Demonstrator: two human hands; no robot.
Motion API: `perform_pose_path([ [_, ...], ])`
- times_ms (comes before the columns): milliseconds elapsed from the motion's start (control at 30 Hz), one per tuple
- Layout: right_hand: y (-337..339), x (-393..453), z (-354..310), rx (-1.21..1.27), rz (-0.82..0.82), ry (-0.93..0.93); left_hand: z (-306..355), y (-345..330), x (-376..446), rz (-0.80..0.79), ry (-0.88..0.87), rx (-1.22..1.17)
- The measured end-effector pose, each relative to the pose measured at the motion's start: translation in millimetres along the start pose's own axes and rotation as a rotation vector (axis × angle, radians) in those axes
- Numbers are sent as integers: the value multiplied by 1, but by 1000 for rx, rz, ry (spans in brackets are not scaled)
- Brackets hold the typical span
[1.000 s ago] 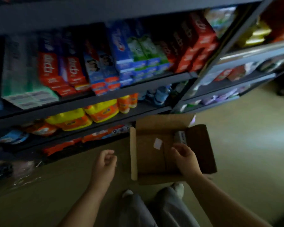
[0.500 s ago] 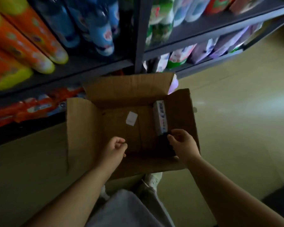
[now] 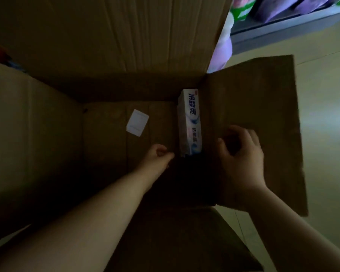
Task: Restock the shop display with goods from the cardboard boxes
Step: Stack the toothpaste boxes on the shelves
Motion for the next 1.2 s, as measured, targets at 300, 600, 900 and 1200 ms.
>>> perform_pose_path([
  [300, -40, 0, 37, -137, 148, 197, 9, -46, 47, -40, 20, -57],
  [600, -58, 5, 52, -18, 113, 125, 5, -85, 62, -122, 20, -230],
  [900, -59, 5, 47, 2, 142, 112, 2, -93, 66, -159, -17, -408],
  [1200, -54, 3, 44, -25, 135, 107, 3, -80, 55, -272, 128, -488],
])
Point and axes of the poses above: each hand's wrist, its own x-axis towards the middle knuckle, its own y-axis out of the back of the hand, z = x × y, the point moved 5 cm from there along x, towards the middle knuckle, and after that the axes turned 9 degrees about z, right-handed, at the moved point
